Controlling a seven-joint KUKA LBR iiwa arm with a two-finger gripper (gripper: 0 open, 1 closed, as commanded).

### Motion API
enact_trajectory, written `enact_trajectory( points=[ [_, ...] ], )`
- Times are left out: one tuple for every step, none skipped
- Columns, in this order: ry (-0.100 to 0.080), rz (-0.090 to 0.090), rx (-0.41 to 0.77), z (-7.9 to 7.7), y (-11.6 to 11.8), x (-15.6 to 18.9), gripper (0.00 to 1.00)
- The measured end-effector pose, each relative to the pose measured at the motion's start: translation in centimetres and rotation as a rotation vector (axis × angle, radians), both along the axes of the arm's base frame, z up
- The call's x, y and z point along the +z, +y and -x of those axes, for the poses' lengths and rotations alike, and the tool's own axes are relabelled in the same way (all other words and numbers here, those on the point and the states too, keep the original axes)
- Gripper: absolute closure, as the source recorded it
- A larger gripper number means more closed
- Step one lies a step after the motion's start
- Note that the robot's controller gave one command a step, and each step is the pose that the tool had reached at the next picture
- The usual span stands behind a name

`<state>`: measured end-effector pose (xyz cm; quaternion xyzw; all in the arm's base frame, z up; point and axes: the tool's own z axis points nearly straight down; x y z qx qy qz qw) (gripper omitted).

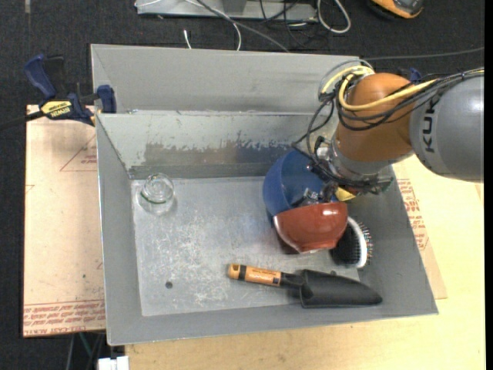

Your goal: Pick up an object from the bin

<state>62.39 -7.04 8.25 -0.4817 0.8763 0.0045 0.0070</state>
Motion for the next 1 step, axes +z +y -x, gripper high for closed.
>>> enact_trajectory(
  points=[
    [0.003,0.002,-0.324,-3.21,2.33,12.06,1.00]
  ],
)
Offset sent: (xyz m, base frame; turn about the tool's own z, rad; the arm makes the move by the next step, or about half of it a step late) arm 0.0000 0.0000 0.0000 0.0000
